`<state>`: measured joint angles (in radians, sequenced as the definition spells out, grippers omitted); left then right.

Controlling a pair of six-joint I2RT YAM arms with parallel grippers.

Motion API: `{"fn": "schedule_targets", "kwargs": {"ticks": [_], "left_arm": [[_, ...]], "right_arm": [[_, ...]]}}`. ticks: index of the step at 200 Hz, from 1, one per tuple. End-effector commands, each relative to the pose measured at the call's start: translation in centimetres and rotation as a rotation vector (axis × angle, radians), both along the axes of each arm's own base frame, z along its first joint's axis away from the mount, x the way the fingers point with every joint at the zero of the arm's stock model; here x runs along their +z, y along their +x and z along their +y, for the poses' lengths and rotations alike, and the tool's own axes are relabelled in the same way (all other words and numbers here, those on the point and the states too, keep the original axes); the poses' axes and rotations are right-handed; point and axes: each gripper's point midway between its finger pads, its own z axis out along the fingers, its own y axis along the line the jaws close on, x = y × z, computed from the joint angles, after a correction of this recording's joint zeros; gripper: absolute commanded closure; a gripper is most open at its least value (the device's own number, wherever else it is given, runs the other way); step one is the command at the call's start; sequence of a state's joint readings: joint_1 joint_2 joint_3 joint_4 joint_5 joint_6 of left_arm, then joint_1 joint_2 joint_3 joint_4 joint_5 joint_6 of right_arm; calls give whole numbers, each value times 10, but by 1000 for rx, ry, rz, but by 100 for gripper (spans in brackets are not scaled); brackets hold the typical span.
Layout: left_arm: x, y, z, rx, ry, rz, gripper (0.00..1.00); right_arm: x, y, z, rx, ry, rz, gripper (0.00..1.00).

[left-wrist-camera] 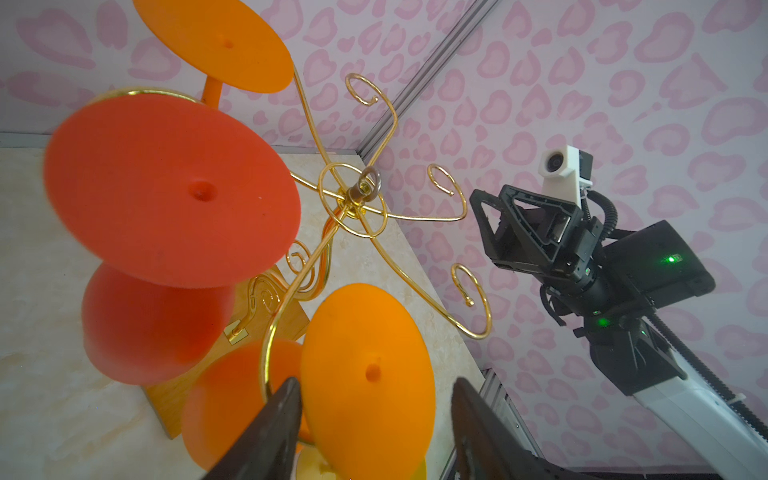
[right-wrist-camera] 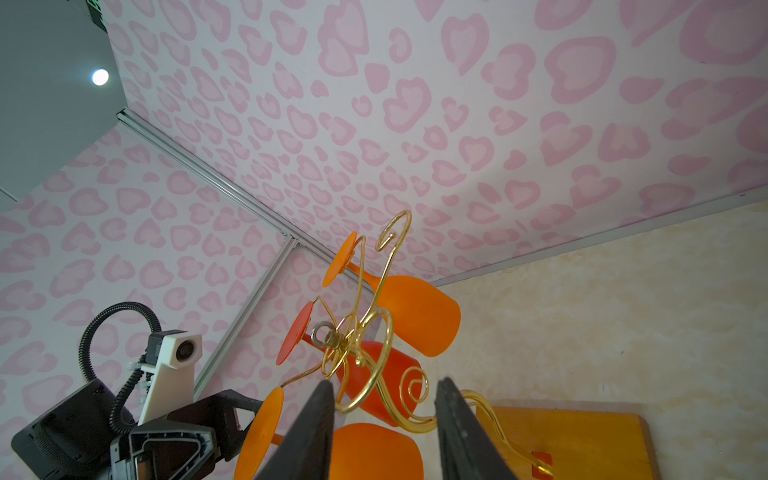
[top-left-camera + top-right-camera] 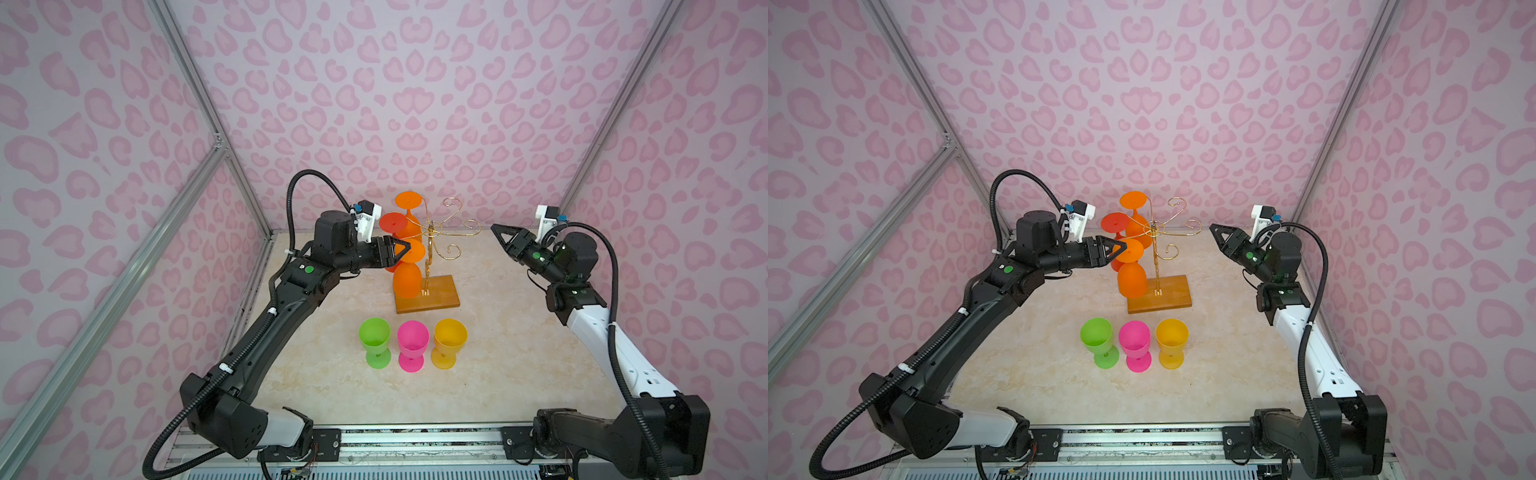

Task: Take the wine glass off the wine glass rack
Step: 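Close the left gripper on the orange glass foot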

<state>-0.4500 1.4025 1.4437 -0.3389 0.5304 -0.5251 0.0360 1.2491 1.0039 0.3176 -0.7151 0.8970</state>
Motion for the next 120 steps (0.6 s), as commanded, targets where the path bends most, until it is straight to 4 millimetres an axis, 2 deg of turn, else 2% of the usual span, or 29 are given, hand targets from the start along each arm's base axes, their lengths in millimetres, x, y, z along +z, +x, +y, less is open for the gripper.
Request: {"fn": "schedule_targets", "kwargs": {"ticks": [1, 40, 110, 113, 120], "left_arm": [[0, -1, -3, -19, -14, 9, 44], [-1, -2, -4, -26, -23, 22, 54], [-5, 0, -7, -30, -33, 43, 63], [-5, 0, -7, -30, -33, 43, 66], [-6, 0, -8, -30, -33, 47, 68]], "right_arm": [[2, 0, 1, 12, 2, -24, 59], [1, 1, 2, 16, 14, -22, 59], [1, 1, 2, 17, 18, -21, 59], [1, 1, 2, 16, 18, -21, 59], [1, 1, 2, 16, 18, -22, 59]]}}
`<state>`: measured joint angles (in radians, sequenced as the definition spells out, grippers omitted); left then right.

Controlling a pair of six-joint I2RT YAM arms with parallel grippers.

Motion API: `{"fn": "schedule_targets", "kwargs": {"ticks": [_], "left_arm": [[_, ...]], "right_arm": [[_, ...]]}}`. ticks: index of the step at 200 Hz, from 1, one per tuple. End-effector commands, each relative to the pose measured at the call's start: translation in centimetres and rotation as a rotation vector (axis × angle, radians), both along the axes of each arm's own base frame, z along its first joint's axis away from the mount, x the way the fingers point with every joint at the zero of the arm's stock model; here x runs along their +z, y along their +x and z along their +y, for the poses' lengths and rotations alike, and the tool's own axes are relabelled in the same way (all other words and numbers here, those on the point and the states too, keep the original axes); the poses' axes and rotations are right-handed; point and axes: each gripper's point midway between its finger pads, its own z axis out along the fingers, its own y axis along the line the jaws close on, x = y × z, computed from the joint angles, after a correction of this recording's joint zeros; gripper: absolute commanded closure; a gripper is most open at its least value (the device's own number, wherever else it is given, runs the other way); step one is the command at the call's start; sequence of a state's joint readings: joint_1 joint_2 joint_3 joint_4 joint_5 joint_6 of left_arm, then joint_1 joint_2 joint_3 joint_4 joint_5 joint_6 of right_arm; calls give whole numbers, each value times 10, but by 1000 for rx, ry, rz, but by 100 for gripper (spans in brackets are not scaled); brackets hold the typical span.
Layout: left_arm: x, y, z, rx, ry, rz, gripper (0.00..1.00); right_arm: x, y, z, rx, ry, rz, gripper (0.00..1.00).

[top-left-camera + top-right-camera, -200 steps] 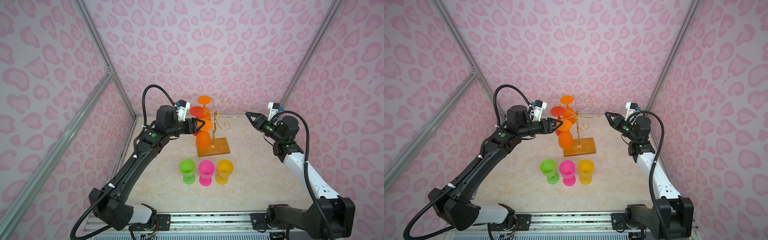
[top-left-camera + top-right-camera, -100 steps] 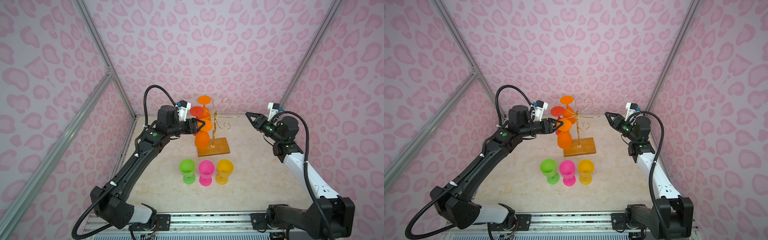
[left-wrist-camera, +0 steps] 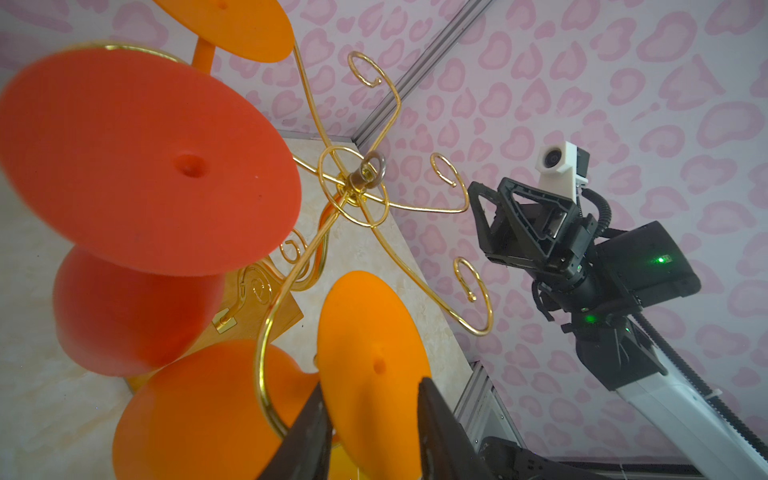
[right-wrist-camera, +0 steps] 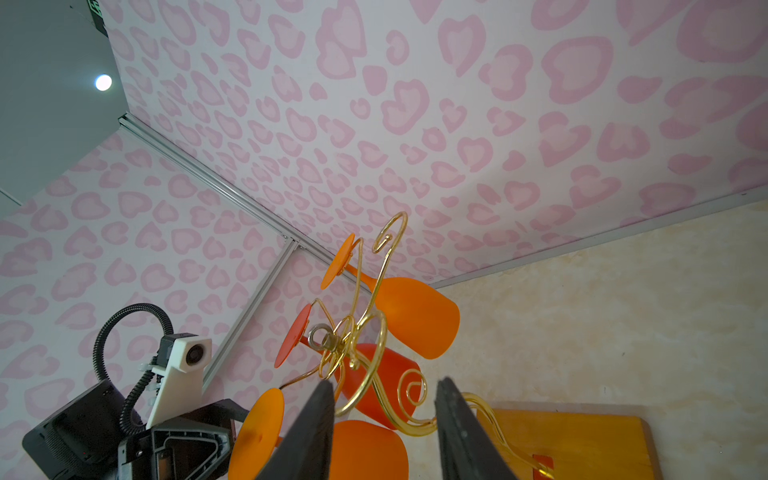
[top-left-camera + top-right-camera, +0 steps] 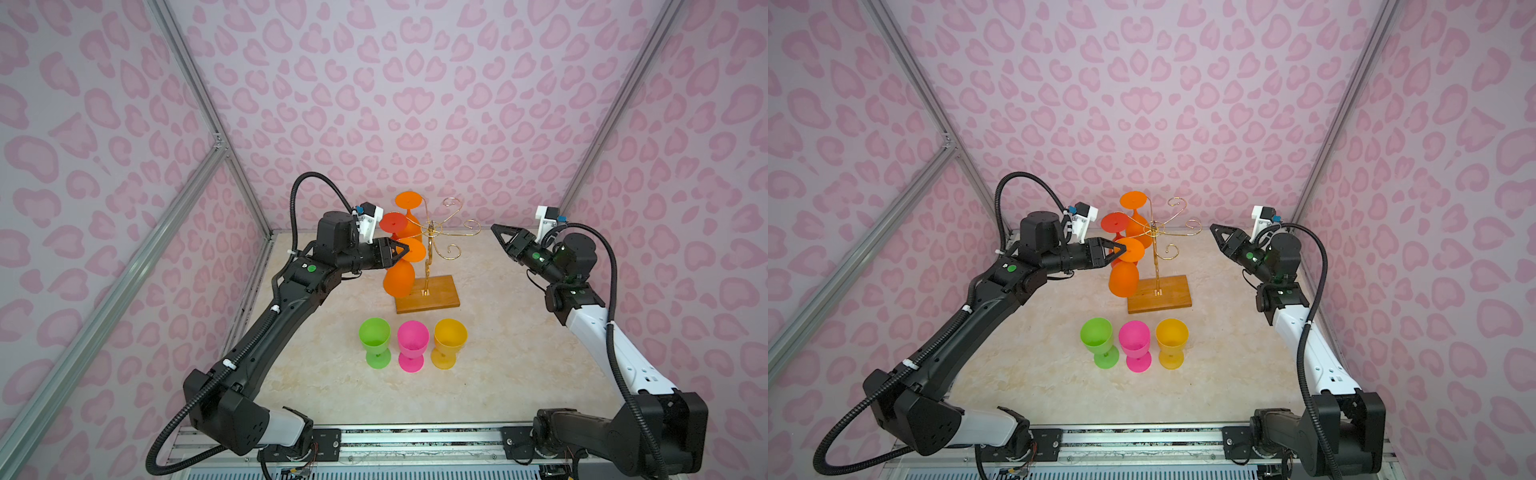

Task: Take the wine glass off the wine glass rack
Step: 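Close the left gripper on the orange glass foot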

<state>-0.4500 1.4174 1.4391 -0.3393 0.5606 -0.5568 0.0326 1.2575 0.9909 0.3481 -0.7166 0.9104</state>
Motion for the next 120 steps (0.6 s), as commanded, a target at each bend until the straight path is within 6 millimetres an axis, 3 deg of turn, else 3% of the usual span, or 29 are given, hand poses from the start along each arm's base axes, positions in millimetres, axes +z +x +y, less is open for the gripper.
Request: {"fn": "schedule_targets", "kwargs": {"ticks": [1, 120], "left_arm": [[1, 1, -3, -13, -17, -2, 68], [10, -1, -6, -19, -64, 24, 86]], "right_arm": [[4, -2, 2, 17, 7, -20, 59], [3, 3, 3, 23, 22, -18, 59]]}}
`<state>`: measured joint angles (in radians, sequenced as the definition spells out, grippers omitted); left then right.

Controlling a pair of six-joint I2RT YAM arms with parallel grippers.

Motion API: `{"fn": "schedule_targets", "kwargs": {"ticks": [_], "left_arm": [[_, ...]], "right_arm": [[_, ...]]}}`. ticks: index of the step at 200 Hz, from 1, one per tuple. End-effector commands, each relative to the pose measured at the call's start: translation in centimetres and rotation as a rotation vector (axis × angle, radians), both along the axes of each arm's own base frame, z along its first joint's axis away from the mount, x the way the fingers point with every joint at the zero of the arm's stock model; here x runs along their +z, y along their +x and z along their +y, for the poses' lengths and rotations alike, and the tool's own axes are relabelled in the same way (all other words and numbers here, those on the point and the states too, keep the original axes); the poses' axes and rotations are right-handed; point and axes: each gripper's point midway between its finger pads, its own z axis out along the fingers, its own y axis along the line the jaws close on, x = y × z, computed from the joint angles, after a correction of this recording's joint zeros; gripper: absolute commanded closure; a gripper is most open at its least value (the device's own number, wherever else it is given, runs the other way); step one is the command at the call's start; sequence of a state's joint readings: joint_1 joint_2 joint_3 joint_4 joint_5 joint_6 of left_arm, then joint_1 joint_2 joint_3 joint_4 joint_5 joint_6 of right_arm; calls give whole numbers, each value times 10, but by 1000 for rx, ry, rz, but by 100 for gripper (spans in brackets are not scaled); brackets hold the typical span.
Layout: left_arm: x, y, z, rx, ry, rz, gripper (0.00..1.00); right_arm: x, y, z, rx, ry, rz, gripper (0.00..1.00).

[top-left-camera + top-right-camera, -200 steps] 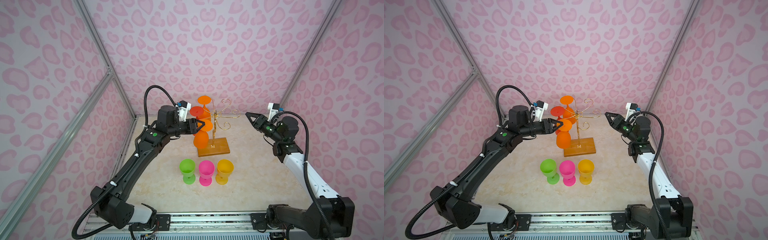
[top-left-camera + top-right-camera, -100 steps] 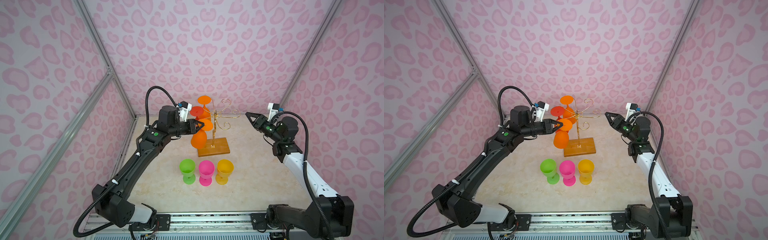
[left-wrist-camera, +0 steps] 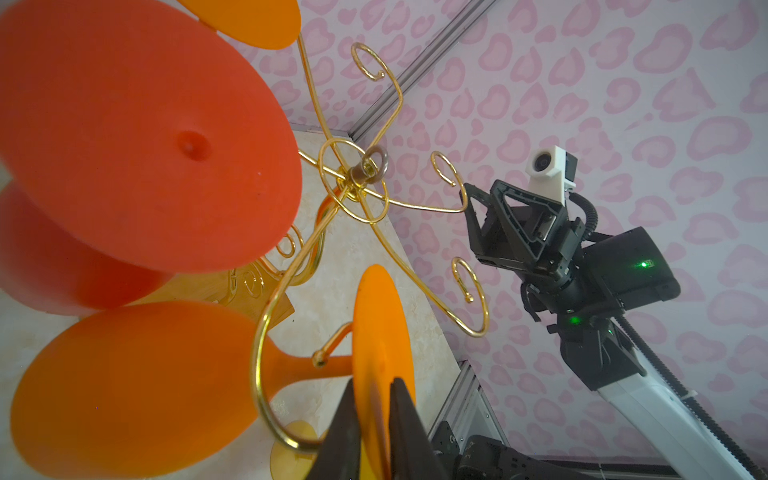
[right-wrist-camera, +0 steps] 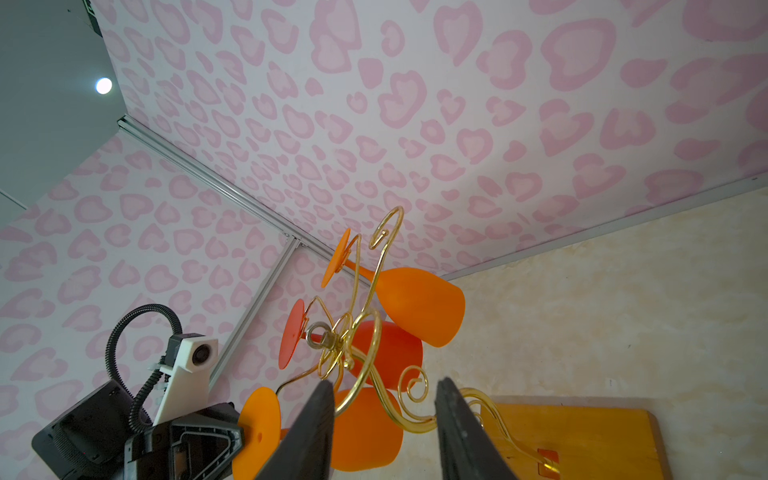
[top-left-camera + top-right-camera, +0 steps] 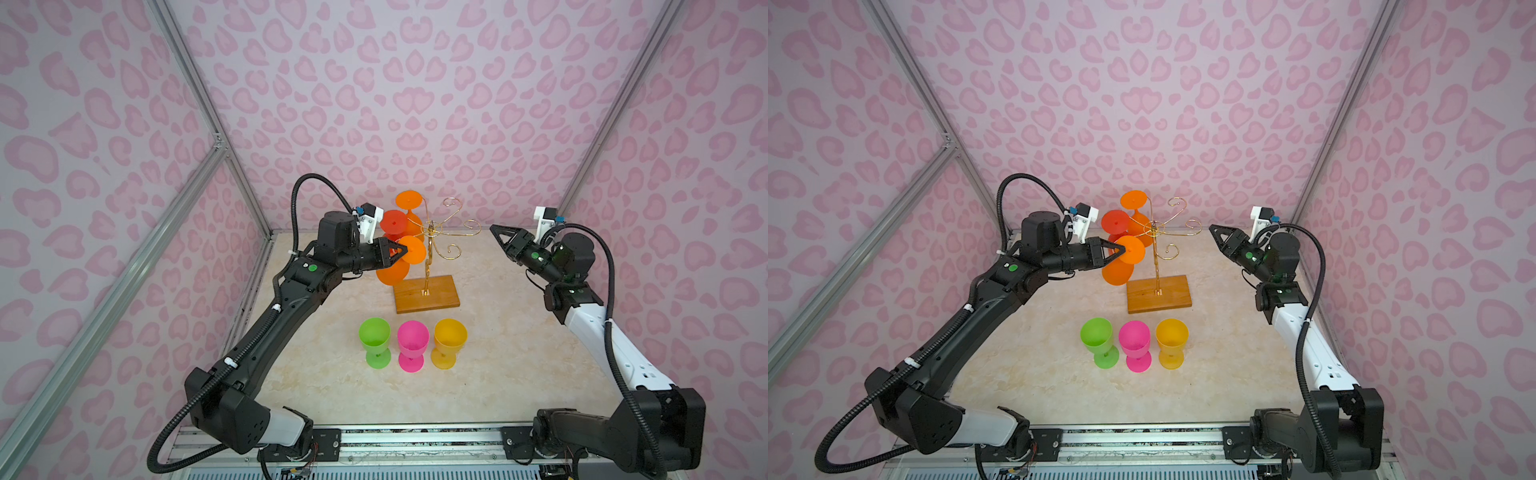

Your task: Take the wine glass off the wine glass rack

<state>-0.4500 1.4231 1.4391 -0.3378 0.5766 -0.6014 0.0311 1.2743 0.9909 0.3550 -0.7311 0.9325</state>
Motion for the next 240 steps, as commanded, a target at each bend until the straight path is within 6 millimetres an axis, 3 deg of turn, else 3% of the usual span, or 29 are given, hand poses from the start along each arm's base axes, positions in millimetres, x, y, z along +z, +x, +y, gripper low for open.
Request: {"fn": "schedule_targets", "kwargs": {"ticks": [1, 71, 119, 142, 240], "left_arm": [[11, 0, -4, -18, -41, -19, 86], [13, -2, -5, -24, -76, 18, 92], [12, -6, -1, -5, -81, 31, 79], [10, -7, 2, 11, -78, 39, 78], [10, -6, 12, 84, -110, 74, 86]], "right_arm": [[8, 0, 2, 10, 6, -43, 59], [6, 0, 0, 13, 15, -40, 59], [7, -1, -2, 9, 16, -41, 59], [5, -1, -2, 10, 18, -38, 59], [7, -3, -2, 9, 20, -43, 59]]}}
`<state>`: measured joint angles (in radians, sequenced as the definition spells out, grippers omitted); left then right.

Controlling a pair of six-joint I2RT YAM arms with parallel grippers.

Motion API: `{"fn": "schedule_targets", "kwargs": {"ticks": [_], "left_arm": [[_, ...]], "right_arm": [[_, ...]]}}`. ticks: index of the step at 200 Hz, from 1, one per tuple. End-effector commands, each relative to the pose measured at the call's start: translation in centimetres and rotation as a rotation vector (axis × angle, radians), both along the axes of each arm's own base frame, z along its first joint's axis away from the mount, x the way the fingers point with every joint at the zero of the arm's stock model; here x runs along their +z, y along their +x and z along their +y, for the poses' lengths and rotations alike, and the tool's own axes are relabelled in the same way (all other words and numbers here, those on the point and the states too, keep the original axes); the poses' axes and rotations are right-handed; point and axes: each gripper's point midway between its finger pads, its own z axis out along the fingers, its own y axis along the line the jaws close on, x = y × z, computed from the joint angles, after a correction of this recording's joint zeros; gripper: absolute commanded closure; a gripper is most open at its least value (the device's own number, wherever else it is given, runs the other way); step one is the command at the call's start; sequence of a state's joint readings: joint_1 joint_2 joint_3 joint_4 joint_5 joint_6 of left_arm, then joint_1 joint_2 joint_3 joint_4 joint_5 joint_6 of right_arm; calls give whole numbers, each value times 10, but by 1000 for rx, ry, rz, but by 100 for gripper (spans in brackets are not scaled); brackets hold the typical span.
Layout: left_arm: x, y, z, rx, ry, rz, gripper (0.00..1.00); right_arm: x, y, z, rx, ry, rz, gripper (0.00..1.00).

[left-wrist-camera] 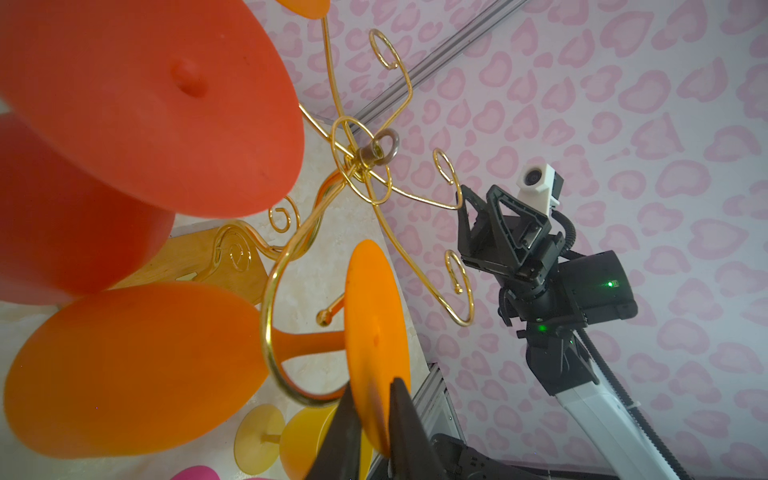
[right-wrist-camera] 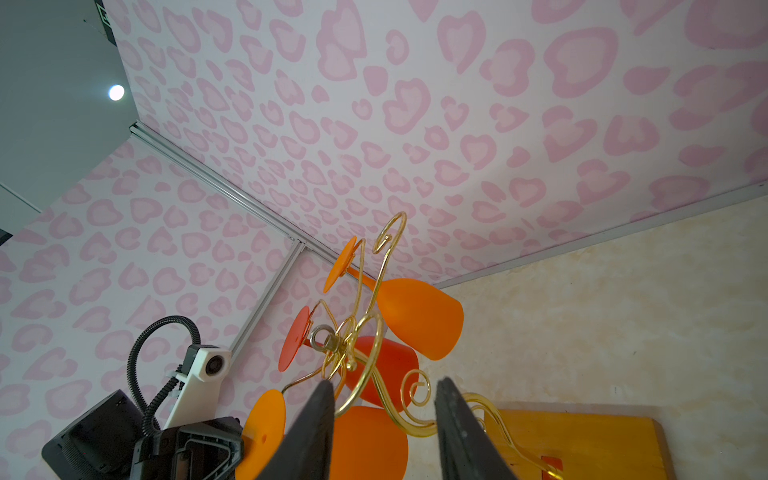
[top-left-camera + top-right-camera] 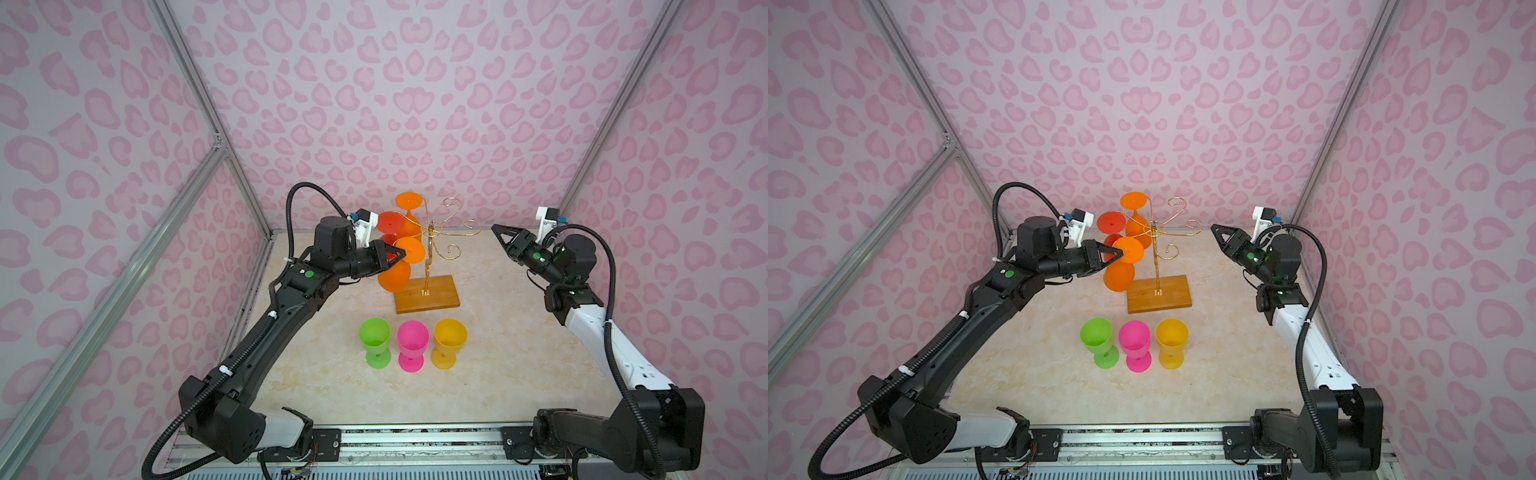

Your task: Take the wine glass off the wine glass rack

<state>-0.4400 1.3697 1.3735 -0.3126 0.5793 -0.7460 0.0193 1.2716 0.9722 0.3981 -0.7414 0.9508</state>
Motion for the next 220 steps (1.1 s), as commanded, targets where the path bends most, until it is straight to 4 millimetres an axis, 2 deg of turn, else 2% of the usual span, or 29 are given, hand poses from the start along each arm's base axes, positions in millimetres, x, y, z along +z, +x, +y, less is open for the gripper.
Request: {"fn": "schedule_targets", "kwargs": {"ticks": [1, 23, 25, 30, 117, 220], "left_arm": [[13, 2, 3, 34, -36, -33, 86], [20, 2, 4, 46, -61, -41, 87], [11, 2, 4, 47, -54, -22, 87], [9, 1, 5, 51, -54, -18, 88], [13, 5, 3, 53, -119, -11, 94], [15, 2, 10, 94, -140, 9, 83]], "right_arm": [[5, -2, 1, 10, 5, -26, 59], [4, -2, 1, 10, 8, -25, 59], [4, -1, 1, 9, 7, -25, 59], [3, -1, 1, 9, 7, -24, 59], [4, -2, 2, 11, 9, -24, 59], [5, -1, 2, 13, 14, -27, 59]]}}
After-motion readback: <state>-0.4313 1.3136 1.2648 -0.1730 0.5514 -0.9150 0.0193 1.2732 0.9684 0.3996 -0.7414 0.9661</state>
